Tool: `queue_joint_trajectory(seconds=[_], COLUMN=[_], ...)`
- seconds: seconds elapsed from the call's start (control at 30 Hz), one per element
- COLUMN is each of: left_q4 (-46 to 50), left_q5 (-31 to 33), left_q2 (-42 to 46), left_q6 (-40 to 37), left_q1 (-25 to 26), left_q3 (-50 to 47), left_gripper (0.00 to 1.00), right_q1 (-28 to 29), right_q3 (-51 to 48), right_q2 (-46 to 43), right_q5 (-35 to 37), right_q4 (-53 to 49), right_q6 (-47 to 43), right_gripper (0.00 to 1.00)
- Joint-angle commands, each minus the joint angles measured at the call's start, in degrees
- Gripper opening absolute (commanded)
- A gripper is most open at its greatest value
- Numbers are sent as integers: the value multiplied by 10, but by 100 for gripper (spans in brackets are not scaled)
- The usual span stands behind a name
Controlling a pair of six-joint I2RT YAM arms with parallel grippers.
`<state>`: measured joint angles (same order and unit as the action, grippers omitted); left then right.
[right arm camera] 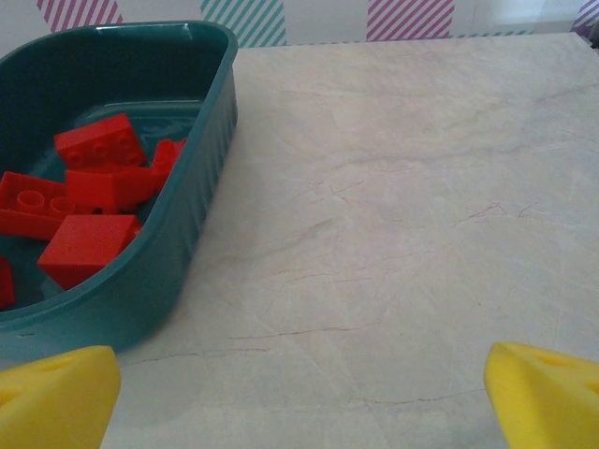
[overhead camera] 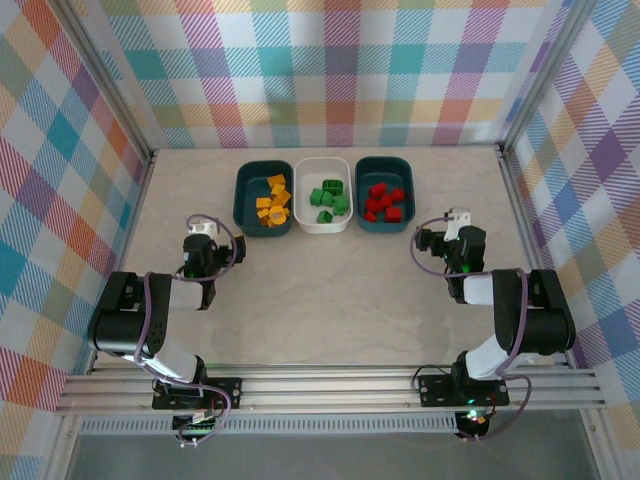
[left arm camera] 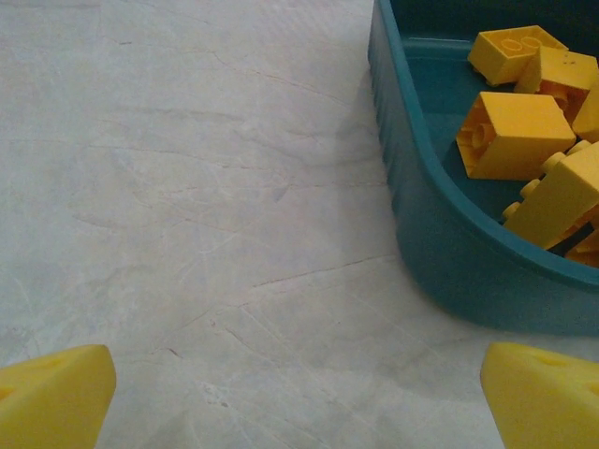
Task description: Sort the legos into containers by color
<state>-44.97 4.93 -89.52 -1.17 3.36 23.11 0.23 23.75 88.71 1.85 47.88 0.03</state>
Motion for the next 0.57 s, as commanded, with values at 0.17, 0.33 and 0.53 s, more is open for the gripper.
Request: queue_joint_trajectory(seconds=[0.17, 0.33, 0.53], left_q4=[-5, 0, -6], left_q5=[-13, -16, -14], left_q2=[-2, -3, -1], left_q6=[-10, -10, -11], left_q1=[4, 4, 4], left_q3=[13, 17, 13], left_gripper=[100, 100, 100], right_q1=[8, 8, 7], right_q3=[-7, -7, -5], right_q2=[-8, -8, -8], right_q5=[-10, -10, -13], right_q4=[7, 7, 5], right_q6=[3, 3, 4], right_gripper=[100, 100, 100])
